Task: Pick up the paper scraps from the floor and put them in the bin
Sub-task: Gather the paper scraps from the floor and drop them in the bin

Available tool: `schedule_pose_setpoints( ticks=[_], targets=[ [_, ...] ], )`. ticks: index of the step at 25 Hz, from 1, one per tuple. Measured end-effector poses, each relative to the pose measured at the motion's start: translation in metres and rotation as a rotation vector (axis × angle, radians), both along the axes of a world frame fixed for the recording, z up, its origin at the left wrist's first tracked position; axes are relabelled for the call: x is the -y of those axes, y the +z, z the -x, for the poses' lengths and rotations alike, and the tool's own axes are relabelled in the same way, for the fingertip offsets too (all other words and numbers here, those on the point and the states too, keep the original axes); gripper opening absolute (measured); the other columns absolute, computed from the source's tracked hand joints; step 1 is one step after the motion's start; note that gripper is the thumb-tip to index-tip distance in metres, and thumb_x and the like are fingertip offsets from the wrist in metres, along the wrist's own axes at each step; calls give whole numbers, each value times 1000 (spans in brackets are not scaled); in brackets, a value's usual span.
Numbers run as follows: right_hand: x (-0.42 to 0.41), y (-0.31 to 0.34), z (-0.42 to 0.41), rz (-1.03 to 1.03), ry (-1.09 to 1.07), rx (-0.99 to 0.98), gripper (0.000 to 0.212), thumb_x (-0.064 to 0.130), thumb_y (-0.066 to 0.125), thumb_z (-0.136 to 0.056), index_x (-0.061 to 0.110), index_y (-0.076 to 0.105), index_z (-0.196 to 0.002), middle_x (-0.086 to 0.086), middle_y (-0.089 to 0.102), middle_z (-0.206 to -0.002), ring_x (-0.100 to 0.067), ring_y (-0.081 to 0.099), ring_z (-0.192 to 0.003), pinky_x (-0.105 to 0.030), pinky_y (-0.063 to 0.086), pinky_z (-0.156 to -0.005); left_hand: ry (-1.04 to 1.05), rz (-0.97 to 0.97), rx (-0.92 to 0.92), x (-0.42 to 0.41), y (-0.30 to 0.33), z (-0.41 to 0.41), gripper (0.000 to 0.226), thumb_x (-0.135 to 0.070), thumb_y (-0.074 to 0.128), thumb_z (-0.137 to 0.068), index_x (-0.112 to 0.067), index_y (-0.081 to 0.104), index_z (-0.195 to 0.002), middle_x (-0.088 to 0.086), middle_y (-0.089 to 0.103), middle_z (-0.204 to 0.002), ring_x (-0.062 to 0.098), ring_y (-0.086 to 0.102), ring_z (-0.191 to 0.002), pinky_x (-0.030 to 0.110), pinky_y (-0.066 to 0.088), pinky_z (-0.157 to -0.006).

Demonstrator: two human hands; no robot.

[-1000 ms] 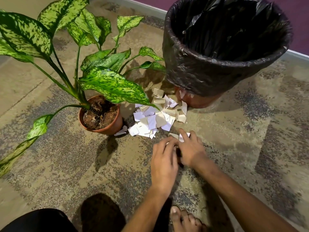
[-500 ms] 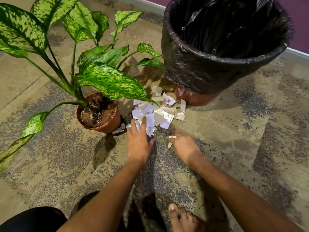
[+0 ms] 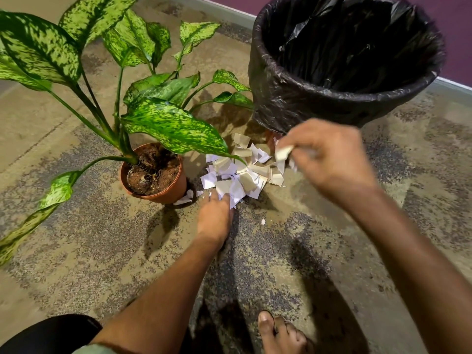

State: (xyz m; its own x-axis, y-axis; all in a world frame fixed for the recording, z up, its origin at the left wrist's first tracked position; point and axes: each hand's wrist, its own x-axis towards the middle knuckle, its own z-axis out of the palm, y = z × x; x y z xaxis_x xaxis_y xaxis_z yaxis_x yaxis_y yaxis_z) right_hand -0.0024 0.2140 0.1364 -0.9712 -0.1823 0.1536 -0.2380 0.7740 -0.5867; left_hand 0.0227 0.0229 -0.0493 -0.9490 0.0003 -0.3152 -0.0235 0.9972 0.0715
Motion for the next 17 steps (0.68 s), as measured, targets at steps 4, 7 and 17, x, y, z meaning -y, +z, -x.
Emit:
schedule_pose_setpoints(
  ticks=[4, 7, 17],
  targets=[
    [-22, 48, 28, 97, -117, -382, 25, 8, 59, -86, 20, 75, -102, 6, 68, -99, -4, 61, -90, -5, 43, -83, 72, -154, -48, 0, 2, -13, 47, -8, 50, -95, -14, 41, -141, 16, 37, -146, 29, 40, -132, 37, 37, -108],
    [-32, 50, 57, 128, -174, -472, 27, 15, 56, -85, 22, 75, -103, 6, 70, -102, -2, 62, -95, -7, 42, -86, 92, -212, -90, 0, 1, -19, 37, -9, 52, -93, -13, 53, -129, 12, 47, -135, 23, 51, -115, 33, 46, -97],
    [-17, 6, 22, 81, -103, -586, 32, 6, 59, -86, 4, 66, -117, -15, 52, -134, -27, 47, -127, -38, 41, -107, 113, -426, -234, -25, 29, -26, 42, -23, 56, -95, -14, 49, -135, 5, 37, -148, 16, 47, -126, 26, 35, -109]
  ],
)
